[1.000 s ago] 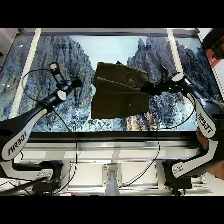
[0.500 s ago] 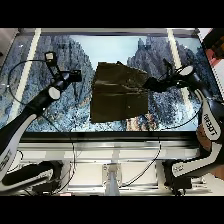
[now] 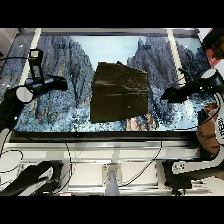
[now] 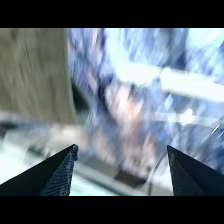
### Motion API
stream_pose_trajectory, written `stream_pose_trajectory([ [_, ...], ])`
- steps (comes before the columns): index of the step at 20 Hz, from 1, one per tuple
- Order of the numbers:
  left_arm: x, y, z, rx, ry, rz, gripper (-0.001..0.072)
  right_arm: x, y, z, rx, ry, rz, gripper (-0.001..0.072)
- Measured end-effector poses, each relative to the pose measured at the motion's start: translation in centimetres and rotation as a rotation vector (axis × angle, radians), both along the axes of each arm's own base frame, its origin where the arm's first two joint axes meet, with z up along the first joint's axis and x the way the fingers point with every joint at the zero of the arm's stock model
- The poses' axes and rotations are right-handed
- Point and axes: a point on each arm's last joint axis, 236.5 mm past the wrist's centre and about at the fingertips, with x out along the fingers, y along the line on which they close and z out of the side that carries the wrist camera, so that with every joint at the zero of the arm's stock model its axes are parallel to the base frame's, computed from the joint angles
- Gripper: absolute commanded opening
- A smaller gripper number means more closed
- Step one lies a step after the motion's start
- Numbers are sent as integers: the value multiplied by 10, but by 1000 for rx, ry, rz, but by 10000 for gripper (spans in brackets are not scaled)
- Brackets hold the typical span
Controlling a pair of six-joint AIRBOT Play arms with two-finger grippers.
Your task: Fold the clothes and pants, and hang the long-sleeved shirts on hangers.
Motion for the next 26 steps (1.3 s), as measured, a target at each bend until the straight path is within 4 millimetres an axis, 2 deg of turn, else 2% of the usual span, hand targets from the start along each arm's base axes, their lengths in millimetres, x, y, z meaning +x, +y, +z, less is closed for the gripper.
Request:
stream_pose_trajectory([
  [3,-8,2,-2,-2,29,-5,184,-35,22,-22,59,89,44,605],
  [5,-10,2,-1,-10,36,-5,185,-44,38,-34,75,100,60,605],
  [12,-13,0,-2,-22,50,-8,184,-32,84,-57,34,21,84,586],
  [16,-13,0,-2,-24,52,-9,184,-12,94,-62,-15,-41,47,585],
  [18,-13,0,-2,-24,52,-9,185,-3,95,-61,-31,-65,28,524],
  [20,-13,0,-2,-24,52,-9,184,2,96,-61,-36,-70,14,521],
  [23,-13,0,-2,-24,52,-9,184,-2,102,-62,-18,-50,28,521],
  [26,-14,0,-2,-25,53,-9,184,-26,112,-61,42,22,117,521],
])
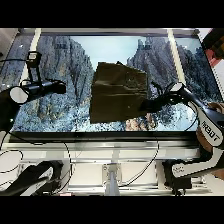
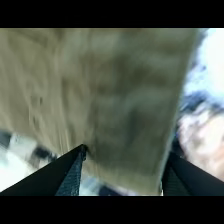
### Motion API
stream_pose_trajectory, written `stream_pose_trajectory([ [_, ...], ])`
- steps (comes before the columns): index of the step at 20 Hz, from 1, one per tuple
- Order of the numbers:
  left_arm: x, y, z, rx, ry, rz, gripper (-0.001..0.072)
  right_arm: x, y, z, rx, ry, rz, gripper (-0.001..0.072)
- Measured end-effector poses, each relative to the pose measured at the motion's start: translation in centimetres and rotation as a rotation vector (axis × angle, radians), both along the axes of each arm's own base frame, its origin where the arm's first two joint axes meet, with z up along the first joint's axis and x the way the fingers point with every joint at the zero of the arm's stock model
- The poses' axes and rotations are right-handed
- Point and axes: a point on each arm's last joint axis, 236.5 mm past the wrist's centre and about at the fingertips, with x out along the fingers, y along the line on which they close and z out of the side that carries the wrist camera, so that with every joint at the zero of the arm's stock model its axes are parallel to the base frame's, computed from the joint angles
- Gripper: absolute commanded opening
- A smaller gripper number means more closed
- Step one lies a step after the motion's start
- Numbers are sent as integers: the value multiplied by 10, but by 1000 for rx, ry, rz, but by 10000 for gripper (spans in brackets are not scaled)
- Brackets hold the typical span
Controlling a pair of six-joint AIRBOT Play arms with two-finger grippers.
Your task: Fold the clothes and pants, and hang the long-sleeved shirts on hangers.
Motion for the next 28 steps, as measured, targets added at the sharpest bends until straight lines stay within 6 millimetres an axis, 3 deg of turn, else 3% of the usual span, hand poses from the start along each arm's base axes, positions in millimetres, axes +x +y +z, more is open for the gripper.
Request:
stream_pose_trajectory([
  [2,0,0,0,0,2,-1,185,-14,6,2,45,40,61,501],
  [6,-9,-3,-12,2,57,-21,186,-14,18,5,119,18,95,482],
  [13,-40,-7,-72,13,265,-61,186,-5,43,28,269,-31,84,482],
  [16,-50,-7,-88,14,313,-65,186,-6,31,25,245,-25,80,482],
  [20,-59,-8,-97,14,353,-74,203,-1,-10,30,194,-22,8,483],
  [22,-70,-9,-104,14,397,-89,429,-1,-32,32,182,-8,-54,483],
  [23,-75,-10,-108,13,420,-92,440,-3,-40,31,179,8,-88,483],
  [25,-85,-11,-117,6,463,-91,440,-7,-45,27,188,49,-162,483],
  [28,-95,-11,-125,0,500,-89,439,-23,-36,15,201,118,-219,482],
])
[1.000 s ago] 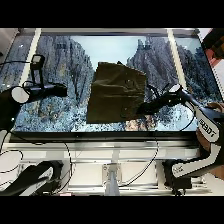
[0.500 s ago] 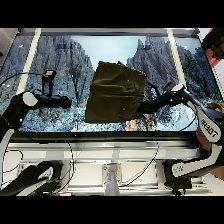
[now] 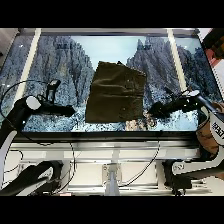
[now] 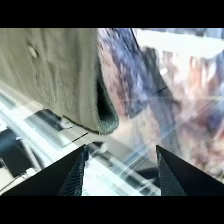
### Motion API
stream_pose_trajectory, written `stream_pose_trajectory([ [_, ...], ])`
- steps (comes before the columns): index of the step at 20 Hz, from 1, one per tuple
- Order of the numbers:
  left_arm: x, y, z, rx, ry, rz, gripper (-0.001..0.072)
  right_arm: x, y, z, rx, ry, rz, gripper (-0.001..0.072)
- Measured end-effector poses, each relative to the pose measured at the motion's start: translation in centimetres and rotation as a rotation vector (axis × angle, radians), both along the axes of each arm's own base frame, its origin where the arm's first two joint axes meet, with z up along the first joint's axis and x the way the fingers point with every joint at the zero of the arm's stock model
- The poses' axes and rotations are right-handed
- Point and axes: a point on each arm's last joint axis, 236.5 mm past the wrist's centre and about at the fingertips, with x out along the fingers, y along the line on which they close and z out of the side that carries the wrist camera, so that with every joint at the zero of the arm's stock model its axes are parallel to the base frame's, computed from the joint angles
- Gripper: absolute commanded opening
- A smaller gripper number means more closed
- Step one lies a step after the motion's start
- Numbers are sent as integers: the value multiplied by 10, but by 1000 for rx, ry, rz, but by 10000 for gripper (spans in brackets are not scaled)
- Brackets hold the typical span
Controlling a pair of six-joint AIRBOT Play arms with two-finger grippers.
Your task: Fold the clothes and pants, and hang the long-sleeved shirts on hangers.
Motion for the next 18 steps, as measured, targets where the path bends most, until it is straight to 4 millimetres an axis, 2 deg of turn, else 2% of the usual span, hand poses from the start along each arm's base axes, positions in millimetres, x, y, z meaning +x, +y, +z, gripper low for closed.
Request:
stream_pose_trajectory([
  [4,-4,-4,-2,-23,22,13,440,-16,25,-12,11,57,-10,483],
  [7,-6,-5,-3,-29,29,19,440,-12,46,-17,10,42,-26,467],
  [10,-6,-5,-3,-32,29,19,439,0,58,-24,-17,1,-55,451],
  [12,-6,-6,-3,-33,30,19,439,7,61,-27,-33,-21,-71,384],
  [14,-6,-6,-3,-34,30,19,438,8,62,-29,-43,-33,-71,377],
  [16,-6,-6,-3,-35,32,19,439,10,62,-31,-50,-47,-66,281],
  [17,-6,-6,-4,-35,34,19,438,12,61,-32,-60,-60,-70,255],
  [18,-6,-6,-5,-36,37,19,438,14,60,-34,-67,-69,-72,167],
])
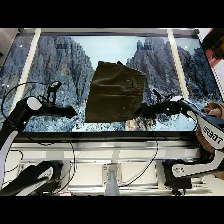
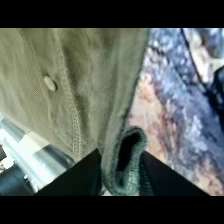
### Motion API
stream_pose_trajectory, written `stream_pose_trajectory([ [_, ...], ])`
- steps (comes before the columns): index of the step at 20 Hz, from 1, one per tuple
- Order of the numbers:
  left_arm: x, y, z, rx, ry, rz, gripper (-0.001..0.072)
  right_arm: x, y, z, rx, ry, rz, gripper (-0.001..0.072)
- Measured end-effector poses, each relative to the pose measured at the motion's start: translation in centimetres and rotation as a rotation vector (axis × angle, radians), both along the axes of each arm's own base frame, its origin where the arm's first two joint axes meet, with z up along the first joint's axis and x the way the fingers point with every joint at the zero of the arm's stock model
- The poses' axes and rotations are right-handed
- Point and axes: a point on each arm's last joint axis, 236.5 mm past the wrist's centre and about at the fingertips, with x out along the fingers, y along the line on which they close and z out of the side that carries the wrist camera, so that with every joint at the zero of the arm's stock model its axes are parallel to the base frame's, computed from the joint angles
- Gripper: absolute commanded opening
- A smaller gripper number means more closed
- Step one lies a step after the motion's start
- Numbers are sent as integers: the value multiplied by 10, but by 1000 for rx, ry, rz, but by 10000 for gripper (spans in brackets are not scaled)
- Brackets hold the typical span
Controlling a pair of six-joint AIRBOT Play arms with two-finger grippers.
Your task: Fold the clothes and pants, and hang the long-sleeved shirts on hangers.
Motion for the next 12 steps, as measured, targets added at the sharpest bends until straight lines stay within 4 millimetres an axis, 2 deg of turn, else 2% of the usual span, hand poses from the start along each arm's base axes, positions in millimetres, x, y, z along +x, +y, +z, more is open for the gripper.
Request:
stream_pose_trajectory([
  [1,-1,0,-2,-3,6,1,438,2,-2,-2,-12,-11,-3,51],
  [7,-11,-3,-28,-20,84,22,442,8,-5,-5,-31,-32,-14,46],
  [9,-10,-13,-37,-74,115,60,522,8,-5,-5,-31,-33,-14,47],
  [12,-4,-36,-44,-196,146,94,521,8,-5,-5,-31,-33,-12,47],
])
